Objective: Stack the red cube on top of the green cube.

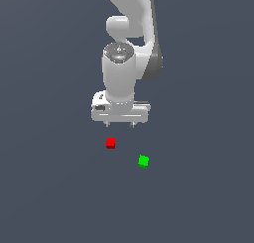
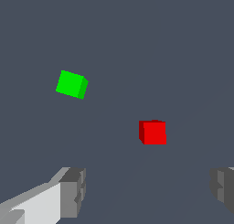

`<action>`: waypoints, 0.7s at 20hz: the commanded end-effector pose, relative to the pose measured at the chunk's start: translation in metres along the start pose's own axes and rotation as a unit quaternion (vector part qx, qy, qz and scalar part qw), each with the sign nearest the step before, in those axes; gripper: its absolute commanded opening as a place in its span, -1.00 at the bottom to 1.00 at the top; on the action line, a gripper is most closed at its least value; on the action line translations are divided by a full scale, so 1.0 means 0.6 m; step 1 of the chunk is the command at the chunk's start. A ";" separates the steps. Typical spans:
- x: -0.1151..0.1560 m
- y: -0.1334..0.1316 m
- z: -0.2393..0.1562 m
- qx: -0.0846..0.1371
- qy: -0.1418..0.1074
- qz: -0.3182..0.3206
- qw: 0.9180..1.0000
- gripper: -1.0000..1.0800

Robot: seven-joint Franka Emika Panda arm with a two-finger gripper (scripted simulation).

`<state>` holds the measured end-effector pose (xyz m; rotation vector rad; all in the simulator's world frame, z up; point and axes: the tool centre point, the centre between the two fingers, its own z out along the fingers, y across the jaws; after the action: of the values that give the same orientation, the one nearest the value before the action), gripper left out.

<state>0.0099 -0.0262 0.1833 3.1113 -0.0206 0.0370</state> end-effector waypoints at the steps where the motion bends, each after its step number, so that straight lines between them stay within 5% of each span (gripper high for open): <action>1: 0.000 0.000 0.000 0.000 0.000 0.000 1.000 0.92; 14: -0.003 0.048 0.106 0.008 -0.006 -0.001 1.000 0.92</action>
<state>0.0098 -0.0506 0.1330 3.1245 -0.0162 0.0223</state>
